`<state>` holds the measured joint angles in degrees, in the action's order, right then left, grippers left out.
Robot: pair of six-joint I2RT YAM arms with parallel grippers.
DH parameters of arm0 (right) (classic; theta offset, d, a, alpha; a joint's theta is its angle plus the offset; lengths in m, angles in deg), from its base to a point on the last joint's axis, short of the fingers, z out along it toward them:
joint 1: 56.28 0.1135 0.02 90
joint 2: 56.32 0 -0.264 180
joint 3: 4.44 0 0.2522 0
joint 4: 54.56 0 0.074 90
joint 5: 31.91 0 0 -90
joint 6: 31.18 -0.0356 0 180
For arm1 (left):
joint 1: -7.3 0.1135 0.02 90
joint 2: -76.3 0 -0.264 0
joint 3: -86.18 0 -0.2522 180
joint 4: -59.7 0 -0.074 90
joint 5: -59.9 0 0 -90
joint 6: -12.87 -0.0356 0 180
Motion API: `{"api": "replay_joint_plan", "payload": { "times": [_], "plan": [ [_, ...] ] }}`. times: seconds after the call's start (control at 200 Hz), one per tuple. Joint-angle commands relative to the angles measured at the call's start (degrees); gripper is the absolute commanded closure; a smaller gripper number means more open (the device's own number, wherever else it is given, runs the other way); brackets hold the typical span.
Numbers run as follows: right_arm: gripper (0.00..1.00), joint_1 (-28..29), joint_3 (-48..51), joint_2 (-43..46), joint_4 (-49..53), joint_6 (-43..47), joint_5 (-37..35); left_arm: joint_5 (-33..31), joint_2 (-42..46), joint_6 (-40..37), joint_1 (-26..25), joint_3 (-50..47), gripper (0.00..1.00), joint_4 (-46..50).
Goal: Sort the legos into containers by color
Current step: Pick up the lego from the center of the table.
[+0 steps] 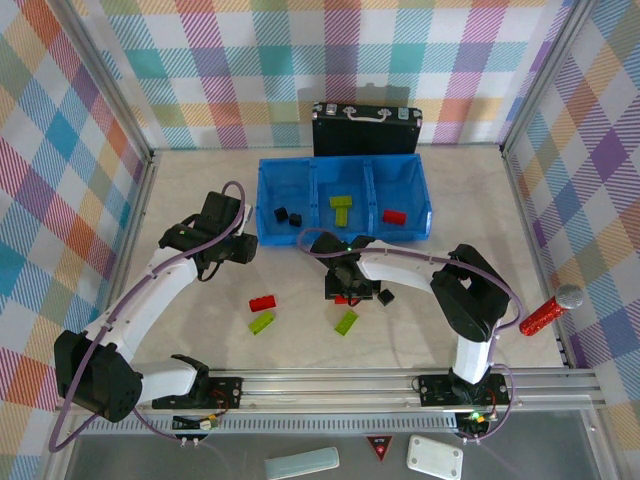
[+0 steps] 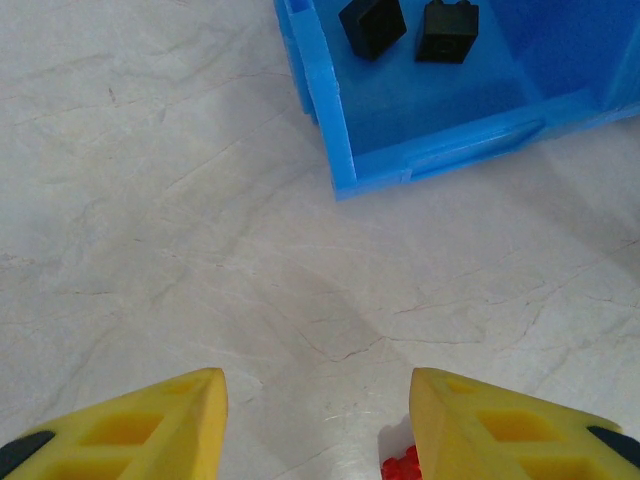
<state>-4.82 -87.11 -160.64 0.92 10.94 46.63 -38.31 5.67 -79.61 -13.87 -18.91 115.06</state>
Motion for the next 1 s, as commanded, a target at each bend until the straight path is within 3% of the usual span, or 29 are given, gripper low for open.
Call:
{"api": "replay_joint_plan", "payload": {
  "times": [0.0, 0.625, 1.0],
  "plan": [
    [0.34, 0.5, -0.8, 0.4, 2.0, -0.9, -1.2, 0.0, 1.3, -0.8, 0.6, -0.9, 0.49, -0.7],
    [0.34, -1.7, -7.0, 7.0, 10.0, 4.7, -4.6, -0.1, 1.9, -0.8, 0.8, -0.9, 0.49, -0.8],
    [0.34, -15.0, -6.0, 15.1, 11.7, 13.5, -4.6, 0.0, 2.0, -0.8, 1.0, -1.0, 0.49, -0.8]
  ]
}}
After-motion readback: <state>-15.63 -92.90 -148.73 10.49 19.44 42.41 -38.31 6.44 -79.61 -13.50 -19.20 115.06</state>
